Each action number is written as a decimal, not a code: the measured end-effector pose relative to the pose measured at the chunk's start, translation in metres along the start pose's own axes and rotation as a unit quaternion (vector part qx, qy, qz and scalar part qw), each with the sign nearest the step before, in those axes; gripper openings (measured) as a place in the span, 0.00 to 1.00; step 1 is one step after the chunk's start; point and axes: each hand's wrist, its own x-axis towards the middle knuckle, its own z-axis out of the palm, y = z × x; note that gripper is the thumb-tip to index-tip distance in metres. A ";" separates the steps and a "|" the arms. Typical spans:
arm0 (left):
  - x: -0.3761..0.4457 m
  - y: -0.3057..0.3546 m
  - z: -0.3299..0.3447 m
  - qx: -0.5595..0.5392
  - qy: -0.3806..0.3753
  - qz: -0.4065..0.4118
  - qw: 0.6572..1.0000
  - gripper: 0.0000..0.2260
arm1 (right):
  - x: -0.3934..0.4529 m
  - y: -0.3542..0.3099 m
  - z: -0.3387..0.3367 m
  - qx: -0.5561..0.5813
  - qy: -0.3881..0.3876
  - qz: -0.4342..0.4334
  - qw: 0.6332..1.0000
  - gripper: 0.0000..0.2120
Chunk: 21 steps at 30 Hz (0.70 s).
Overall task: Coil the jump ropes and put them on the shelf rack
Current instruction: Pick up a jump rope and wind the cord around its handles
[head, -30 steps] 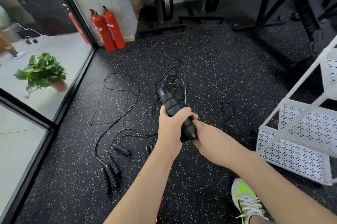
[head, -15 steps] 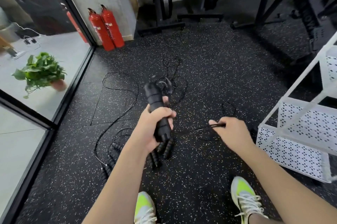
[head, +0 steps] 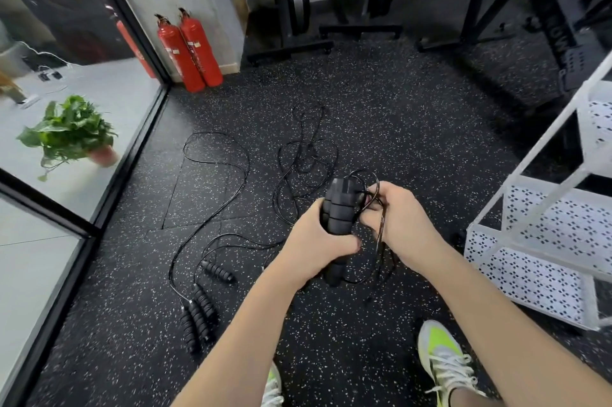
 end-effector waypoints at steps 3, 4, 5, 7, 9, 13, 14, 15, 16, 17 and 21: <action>0.000 -0.002 -0.001 -0.015 0.013 0.011 1.000 0.18 | -0.002 -0.009 -0.005 -0.102 0.011 -0.034 0.994 0.07; 0.000 -0.002 0.000 -0.018 0.035 0.013 0.999 0.18 | -0.002 -0.013 -0.007 -0.149 0.008 -0.044 0.988 0.07; 0.000 -0.003 0.000 -0.028 0.062 0.012 0.998 0.17 | -0.002 -0.015 -0.009 -0.191 -0.003 -0.047 0.981 0.07; -0.001 -0.002 -0.001 -0.073 0.099 0.019 0.992 0.18 | -0.001 -0.014 -0.015 -0.240 -0.049 -0.017 0.969 0.08; -0.001 -0.001 -0.005 -0.112 0.105 0.033 0.988 0.18 | -0.001 -0.010 -0.020 -0.239 -0.112 0.030 0.964 0.14; -0.003 0.000 -0.010 -0.253 0.034 0.037 0.966 0.25 | -0.001 -0.002 -0.032 -0.249 -0.135 0.036 0.958 0.20; -0.003 0.002 -0.012 -0.305 0.008 0.041 0.951 0.27 | 0.001 0.000 -0.036 -0.265 -0.123 0.034 0.956 0.18; -0.005 0.004 -0.014 -0.355 -0.011 0.047 0.934 0.29 | 0.002 0.003 -0.040 -0.285 -0.123 0.042 0.950 0.17; -0.006 0.007 -0.016 -0.399 -0.024 0.056 0.915 0.31 | 0.003 0.006 -0.045 -0.306 -0.144 0.065 0.939 0.18; -0.007 0.009 -0.019 -0.432 -0.031 0.068 0.899 0.32 | 0.003 0.008 -0.048 -0.331 -0.183 0.103 0.920 0.22; -0.010 0.022 -0.022 -0.476 -0.056 0.108 0.871 0.28 | -0.005 0.007 -0.058 -0.412 -0.345 0.182 0.823 0.43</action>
